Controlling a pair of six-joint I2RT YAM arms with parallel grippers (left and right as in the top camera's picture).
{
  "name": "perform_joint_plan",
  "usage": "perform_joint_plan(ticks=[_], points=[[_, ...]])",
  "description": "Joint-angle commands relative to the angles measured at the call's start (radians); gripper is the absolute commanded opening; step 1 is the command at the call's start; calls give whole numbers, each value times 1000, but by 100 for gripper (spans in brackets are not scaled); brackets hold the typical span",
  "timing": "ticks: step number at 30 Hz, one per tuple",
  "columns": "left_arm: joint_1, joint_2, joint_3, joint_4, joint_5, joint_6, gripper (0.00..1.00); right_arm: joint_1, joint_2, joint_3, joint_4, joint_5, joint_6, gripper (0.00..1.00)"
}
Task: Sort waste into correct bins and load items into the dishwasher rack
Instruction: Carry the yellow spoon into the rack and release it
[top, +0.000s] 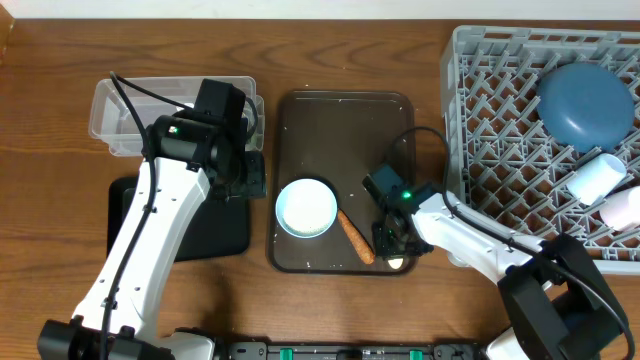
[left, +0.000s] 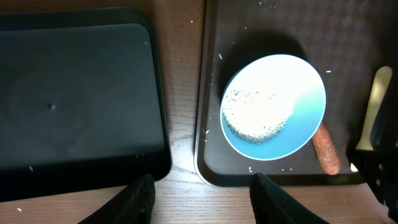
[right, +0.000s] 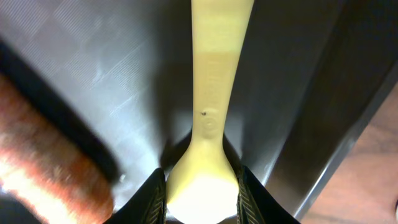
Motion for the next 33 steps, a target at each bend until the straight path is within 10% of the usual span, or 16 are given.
perform_joint_plan(ticks=[1,17,33], points=[[2,-6,-7,-3,-13,3,52,-19,-41,74,-36,-40,-67,17],[2,-6,-7,-3,-13,3,52,-362,-291,325,-287,16,-304,20],[2,-6,-7,-3,-13,3,52,-535,-187,256,-340,145,-395,21]])
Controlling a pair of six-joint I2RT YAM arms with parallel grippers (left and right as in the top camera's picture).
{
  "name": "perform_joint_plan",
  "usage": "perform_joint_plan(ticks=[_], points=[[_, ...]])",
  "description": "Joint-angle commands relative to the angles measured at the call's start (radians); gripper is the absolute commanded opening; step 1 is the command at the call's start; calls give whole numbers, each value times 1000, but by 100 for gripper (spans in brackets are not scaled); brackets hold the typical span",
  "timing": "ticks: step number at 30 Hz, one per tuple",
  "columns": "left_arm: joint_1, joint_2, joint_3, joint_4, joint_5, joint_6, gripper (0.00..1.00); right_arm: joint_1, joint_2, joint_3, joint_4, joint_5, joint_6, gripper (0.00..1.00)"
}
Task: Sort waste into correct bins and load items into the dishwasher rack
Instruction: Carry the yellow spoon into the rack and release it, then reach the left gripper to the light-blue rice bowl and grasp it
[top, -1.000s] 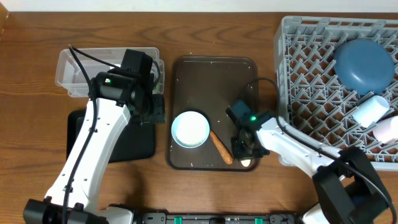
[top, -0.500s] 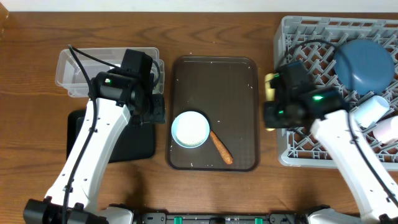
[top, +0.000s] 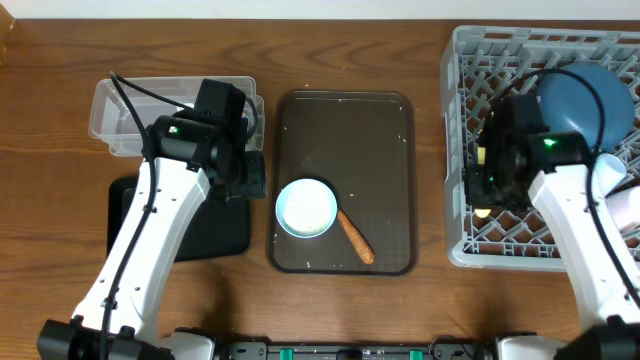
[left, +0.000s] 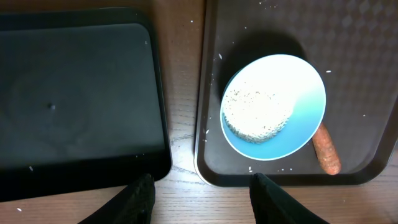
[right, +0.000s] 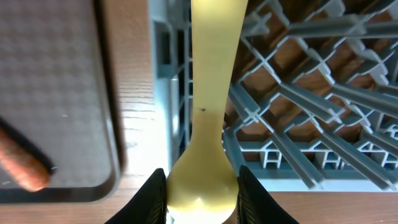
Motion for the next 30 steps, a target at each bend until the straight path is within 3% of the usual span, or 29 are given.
perform_joint_plan(ticks=[1,10,17,26,30], points=[[2,-6,-7,-3,-13,2,52,-8,38,-22,6,39,-19,21],[2,-6,-7,-3,-13,3,52,-9,85,-24,29,40,-20,28],[2,-6,-7,-2,-13,2,52,-9,81,-23,26,21,-19,52],[1,-6,-7,5,-8,2,52,-30,-20,5,3,-5,-19,52],[-19,-6,-7,34,37,2,52,-60,-117,16,0,-11,-19,74]])
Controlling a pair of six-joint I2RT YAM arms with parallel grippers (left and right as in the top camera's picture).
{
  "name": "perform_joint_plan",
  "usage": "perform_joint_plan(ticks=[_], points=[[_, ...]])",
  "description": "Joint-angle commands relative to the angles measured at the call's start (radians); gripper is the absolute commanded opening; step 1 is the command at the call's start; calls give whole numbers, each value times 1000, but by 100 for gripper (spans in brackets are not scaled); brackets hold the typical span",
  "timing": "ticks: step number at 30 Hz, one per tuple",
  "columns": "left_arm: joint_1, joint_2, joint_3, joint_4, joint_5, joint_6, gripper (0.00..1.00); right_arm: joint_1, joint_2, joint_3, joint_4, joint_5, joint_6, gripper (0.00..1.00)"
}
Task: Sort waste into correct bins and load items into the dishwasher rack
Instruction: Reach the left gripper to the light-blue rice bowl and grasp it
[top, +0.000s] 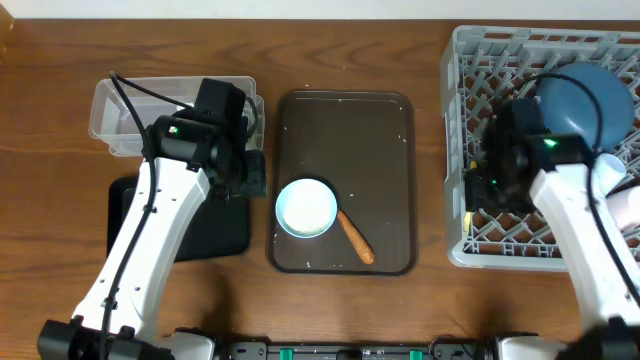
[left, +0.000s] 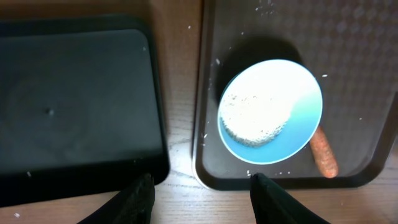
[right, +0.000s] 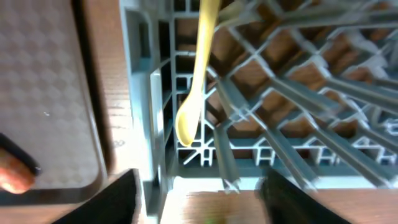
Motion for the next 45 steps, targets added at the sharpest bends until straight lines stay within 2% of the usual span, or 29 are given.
perform_joint_plan(ticks=[1,9,17,32,45], points=[[-27,-5,-7,25,38,2,52,-32,-95,32,0,-24,-5,79],[-165,49,-7,122,37,-58,52,-40,-135,32,-23,-52,-5,85],[-292,186,-7,204,33,-152,52,-39,-135,32,-23,-52,-5,88],[-386,463,-7,300,33,-152,51,-38,-135,32,-26,-52,-5,88],[-404,493,-7,350,32,-151,27,-38,-135,32,-27,-52,-5,88]])
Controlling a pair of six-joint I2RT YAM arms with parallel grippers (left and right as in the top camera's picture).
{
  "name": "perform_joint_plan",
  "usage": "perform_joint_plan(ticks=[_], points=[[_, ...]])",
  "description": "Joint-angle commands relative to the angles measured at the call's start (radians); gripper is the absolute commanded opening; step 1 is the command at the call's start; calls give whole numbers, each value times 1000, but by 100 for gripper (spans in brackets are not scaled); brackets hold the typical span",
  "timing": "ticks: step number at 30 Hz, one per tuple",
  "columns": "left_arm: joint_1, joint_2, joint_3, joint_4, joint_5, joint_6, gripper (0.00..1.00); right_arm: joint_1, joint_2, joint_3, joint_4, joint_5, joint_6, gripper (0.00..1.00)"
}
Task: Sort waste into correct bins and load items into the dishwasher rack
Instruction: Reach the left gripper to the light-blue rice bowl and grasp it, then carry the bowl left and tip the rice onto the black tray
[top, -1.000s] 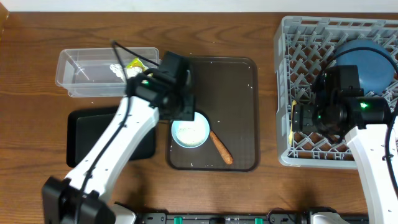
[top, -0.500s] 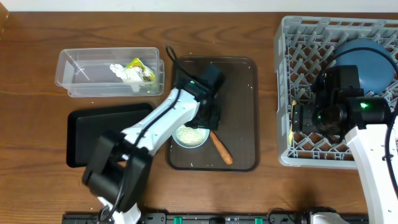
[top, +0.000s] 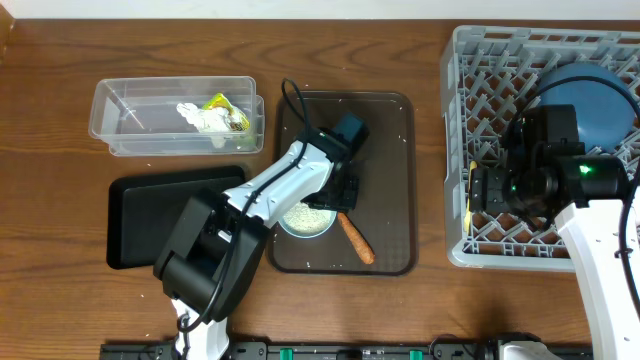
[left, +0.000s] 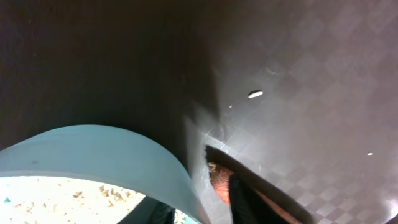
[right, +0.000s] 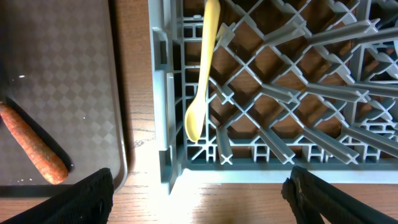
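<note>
On the brown tray (top: 385, 130) stands a blue bowl (top: 305, 218) holding white rice, with a carrot (top: 356, 238) beside it. My left gripper (top: 341, 192) is low at the bowl's right rim. In the left wrist view the rim (left: 124, 149) passes between the jaws of my left gripper (left: 199, 208), one finger inside the bowl and one outside by the carrot (left: 217, 179). The yellow spoon (right: 202, 74) lies in the grey dish rack (top: 460, 150) near its left wall. My right gripper (top: 492, 190) hovers above it, wide open and empty.
A clear bin (top: 130, 115) with scraps of waste sits at the back left. In front of it lies a black tray (top: 150, 230). The rack also holds a dark blue bowl (top: 585, 100) and white cups (top: 600, 180). Rice grains dot the brown tray.
My left gripper was open, high over the table edge left of the bowl. Now it is down on the bowl's right rim, jaws closed around it. The right gripper stays open above the spoon.
First my right gripper was shut on the yellow spoon on the brown tray. Then it held the spoon over the rack's left edge, and then it stood open with the spoon lying in the rack. The left gripper hung open until now, when it grips the bowl's rim.
</note>
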Motion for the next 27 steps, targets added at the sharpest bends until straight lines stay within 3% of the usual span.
perform_joint_plan(ticks=[1,12,18,27], points=[[-16,8,-6,2,4,-6,26,-11,0,14,-1,-5,0,88],[-80,8,-6,-4,-90,-6,19,-11,0,14,-1,-5,0,88],[-91,8,-6,-6,-98,-6,6,-11,0,14,-3,-5,0,87],[-91,-40,6,-104,-282,-6,6,-11,0,14,-5,-5,0,87]])
